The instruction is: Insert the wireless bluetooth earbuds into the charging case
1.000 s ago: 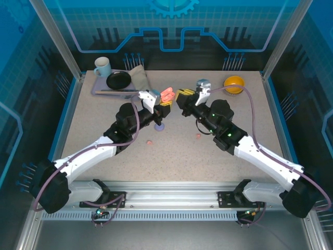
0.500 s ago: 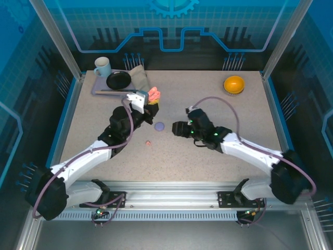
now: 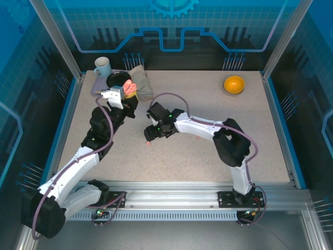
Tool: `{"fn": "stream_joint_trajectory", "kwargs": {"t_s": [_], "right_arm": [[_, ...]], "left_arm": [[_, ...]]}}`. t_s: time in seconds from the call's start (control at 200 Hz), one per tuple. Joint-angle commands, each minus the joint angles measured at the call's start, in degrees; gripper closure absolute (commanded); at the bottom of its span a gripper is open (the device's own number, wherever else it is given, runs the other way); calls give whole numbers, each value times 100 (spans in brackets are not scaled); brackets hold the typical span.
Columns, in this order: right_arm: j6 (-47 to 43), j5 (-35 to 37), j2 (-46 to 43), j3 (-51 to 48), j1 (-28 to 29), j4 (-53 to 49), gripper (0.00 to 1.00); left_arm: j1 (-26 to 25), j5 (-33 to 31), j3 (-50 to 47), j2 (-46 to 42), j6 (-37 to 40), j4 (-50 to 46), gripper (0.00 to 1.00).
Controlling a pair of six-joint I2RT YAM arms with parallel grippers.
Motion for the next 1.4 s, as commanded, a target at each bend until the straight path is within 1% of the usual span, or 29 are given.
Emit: {"fn": "stream_joint_trajectory", "kwargs": {"t_s": [0.0, 0.1, 0.24, 0.555, 0.655, 0.67, 0.72, 0.86, 1.07, 1.151, 1.261, 1.291, 1.311, 1.391], "right_arm": [[-698, 24, 484, 668, 239, -968, 30], [-897, 66, 833, 1040, 333, -1197, 30], [-1000, 140, 1141, 1318, 410, -1315, 31], [-1069, 83, 1582, 1763, 430, -1402, 38], [-1088, 134, 1595, 1865, 444, -1436, 40], [-1088, 149, 1724, 1868, 446, -1437, 40], [-1080, 195, 1767, 1888, 449, -1439, 42], [-1046, 305, 1788, 1888, 473, -1465, 49], [-1053, 523, 1788, 1877, 566, -1491, 51], [-1054, 593, 1792, 1860, 594, -1518, 57], [-994, 712, 1657, 1664, 609, -1456, 65], [-968, 742, 1654, 1590, 607, -1421, 65], [-945, 774, 1478, 1532, 612, -1399, 66], [-859, 884, 1259, 1286, 598, -1308, 67]], "left_arm": [[150, -87, -99, -121, -142, -73, 100], [236, -48, -88, -130, -201, -131, 100], [311, -34, -110, -162, -238, -159, 100], [389, 11, -140, -197, -267, -185, 100], [397, 20, -149, -191, -282, -184, 100], [397, 20, -149, -191, -284, -182, 100], [403, 27, -151, -191, -293, -174, 100], [415, 57, -171, -167, -343, -152, 100], [424, 90, -192, -165, -376, -127, 100], [424, 106, -191, -164, -396, -127, 100], [424, 129, -189, -165, -409, -127, 100], [424, 136, -189, -165, -414, -120, 100], [424, 136, -190, -165, -416, -127, 100], [424, 168, -185, -169, -429, -132, 100]]}}
